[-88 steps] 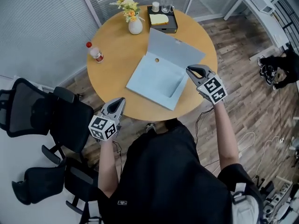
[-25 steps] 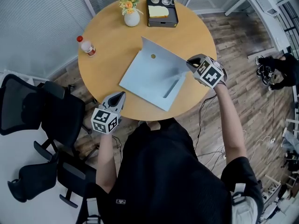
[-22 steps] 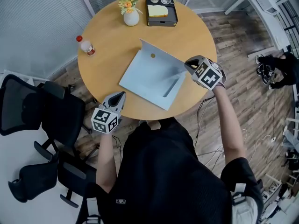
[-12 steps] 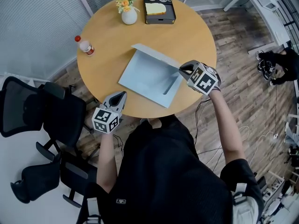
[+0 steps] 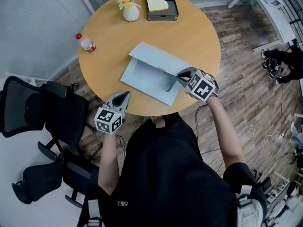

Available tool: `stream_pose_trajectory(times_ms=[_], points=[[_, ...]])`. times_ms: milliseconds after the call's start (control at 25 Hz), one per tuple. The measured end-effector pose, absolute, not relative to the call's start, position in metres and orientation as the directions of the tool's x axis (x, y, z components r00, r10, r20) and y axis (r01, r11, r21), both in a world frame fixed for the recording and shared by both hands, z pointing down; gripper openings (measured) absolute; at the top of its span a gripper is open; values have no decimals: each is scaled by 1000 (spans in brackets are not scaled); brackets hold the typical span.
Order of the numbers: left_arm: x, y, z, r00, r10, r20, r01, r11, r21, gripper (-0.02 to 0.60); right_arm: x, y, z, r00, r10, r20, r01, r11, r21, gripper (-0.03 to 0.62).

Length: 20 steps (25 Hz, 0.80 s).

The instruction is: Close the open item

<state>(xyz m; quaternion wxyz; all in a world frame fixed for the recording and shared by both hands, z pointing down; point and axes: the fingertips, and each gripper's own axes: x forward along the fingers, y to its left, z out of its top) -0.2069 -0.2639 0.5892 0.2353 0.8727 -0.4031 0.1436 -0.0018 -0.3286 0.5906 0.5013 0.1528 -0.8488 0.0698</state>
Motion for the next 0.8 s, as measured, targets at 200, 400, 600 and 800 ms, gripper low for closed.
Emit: stream_pose_trajectory(times_ms=[200,400,600,800], points=[[-206,-260,590,636,-633,442,-769,-565,298,6,-10,-311,606,-474,-154,867,-335,942,-16,21],[-207,-258,588,637,-628,447,-768,-570,292,6,-21,-295,621,-457,-128,880,-323,946,-30,26],[-209,-255,590,633,-629,451,-771,-567,292,6,-28,-284,636,-453,-116,884,-320,947,-40,30],[-208,-250,592,634,-625,454,-770,-566,295,6,-36,-268,659,-431,-127,893,-320,947,-20,37]])
